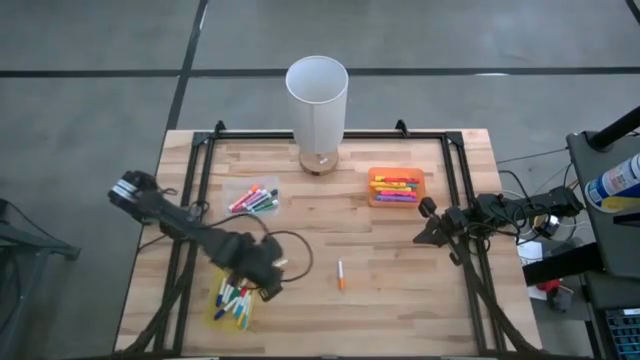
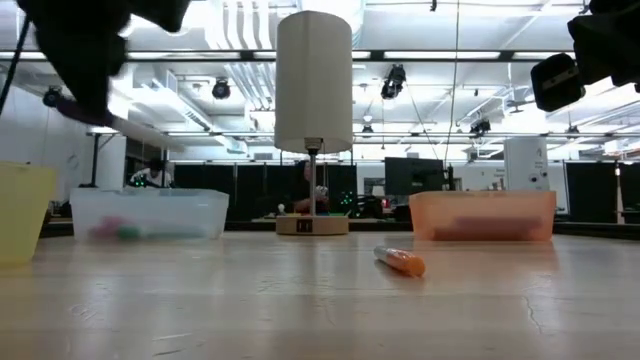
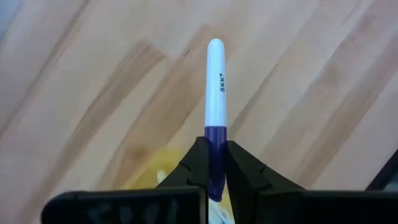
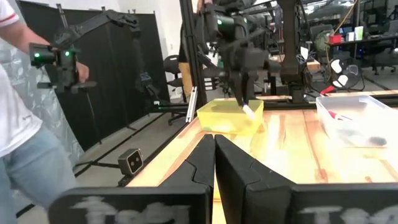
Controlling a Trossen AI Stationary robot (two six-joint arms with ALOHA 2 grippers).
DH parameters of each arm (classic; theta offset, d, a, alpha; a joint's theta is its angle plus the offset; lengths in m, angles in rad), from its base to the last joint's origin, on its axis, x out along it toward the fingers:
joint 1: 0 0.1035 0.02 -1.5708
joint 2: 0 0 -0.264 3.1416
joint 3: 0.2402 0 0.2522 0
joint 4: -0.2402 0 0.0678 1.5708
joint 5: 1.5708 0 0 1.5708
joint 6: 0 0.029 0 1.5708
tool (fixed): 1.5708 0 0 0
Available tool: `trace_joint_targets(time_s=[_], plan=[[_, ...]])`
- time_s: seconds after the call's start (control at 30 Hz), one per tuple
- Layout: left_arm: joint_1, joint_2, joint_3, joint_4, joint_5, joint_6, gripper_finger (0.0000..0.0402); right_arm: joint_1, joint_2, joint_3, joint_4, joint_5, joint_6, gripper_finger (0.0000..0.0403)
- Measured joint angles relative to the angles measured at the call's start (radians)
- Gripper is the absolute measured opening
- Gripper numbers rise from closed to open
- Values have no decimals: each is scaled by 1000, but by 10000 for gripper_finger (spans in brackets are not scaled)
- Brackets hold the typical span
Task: Pick & Place Markers
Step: Put the small purple highlighter pen into the yellow bin
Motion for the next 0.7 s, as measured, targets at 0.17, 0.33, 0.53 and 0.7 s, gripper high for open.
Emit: trace_joint_targets(time_s=[0.17,0.33,0.53,0.7], plan=[[-121,-63,0,-95,-89,-311,27,0,0,0,0,0,0,9],[-269,-73,-8,-92,-139,-627,27,0,0,0,0,0,0,9],[-437,-29,-45,-82,-138,-942,27,0,0,0,0,0,0,9],[-490,-12,-111,-48,-125,-1106,28,0,0,0,0,0,0,9]])
